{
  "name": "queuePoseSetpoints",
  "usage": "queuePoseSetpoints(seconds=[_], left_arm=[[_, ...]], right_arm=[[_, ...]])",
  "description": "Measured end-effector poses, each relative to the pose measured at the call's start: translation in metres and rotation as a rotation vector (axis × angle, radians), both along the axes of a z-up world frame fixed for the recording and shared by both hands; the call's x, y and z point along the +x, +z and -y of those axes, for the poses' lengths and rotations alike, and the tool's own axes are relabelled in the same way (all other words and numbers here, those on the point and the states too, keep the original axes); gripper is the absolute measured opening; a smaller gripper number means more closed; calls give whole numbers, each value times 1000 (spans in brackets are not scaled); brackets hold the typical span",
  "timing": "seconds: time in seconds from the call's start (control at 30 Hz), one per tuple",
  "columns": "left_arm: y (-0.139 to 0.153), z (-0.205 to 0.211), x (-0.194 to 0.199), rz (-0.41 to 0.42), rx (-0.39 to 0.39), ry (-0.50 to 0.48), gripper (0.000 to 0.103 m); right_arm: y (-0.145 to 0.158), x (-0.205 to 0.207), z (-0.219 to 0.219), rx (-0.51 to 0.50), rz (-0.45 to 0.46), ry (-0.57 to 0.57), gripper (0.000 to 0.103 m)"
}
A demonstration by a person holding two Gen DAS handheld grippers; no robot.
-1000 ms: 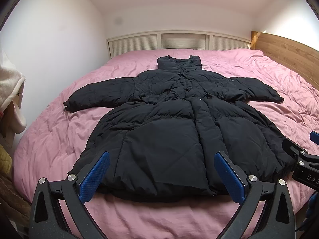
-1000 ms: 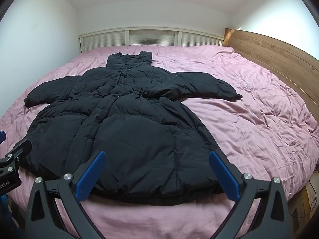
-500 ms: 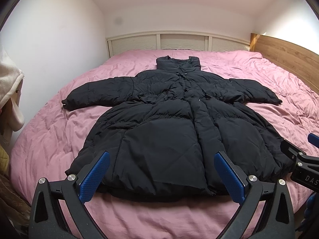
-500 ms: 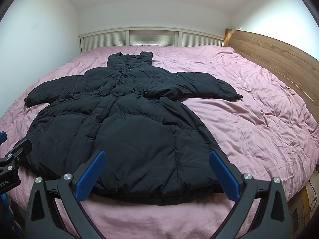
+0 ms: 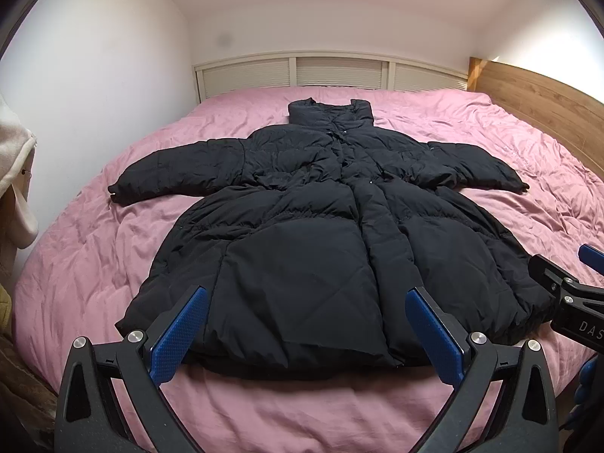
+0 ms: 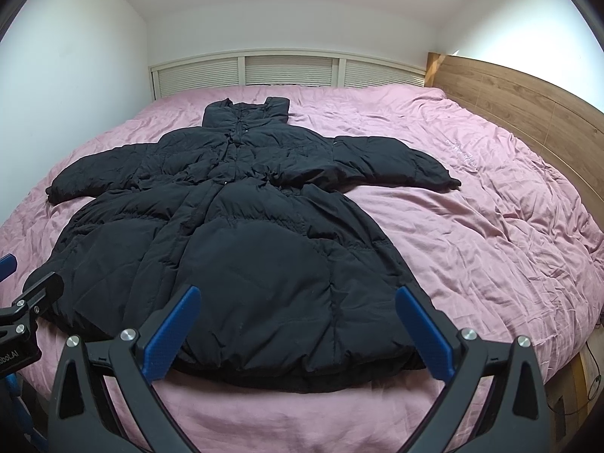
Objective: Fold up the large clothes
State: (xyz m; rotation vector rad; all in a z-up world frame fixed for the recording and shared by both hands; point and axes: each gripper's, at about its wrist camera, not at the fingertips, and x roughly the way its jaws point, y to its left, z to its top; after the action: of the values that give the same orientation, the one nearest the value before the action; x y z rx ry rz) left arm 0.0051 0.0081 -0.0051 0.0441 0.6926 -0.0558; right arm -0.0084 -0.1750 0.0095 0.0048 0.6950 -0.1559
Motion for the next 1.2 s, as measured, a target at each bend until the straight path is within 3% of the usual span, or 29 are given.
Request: queuePoseSetpoints(seconds=[0.6, 0.87, 1.0, 1.2], left_arm=[[8, 1, 7, -9, -2, -23, 102], [18, -6, 13, 9, -51, -38, 102], [25, -13, 21, 27, -41, -8, 102], [27, -29, 53, -31, -61, 10, 102]], right_arm=[[11, 6, 7, 5, 10, -7, 103], [18, 12, 15, 34, 31, -1, 103], [27, 21, 24, 19, 50, -1, 103], [42, 54, 54, 10, 54, 4, 103]])
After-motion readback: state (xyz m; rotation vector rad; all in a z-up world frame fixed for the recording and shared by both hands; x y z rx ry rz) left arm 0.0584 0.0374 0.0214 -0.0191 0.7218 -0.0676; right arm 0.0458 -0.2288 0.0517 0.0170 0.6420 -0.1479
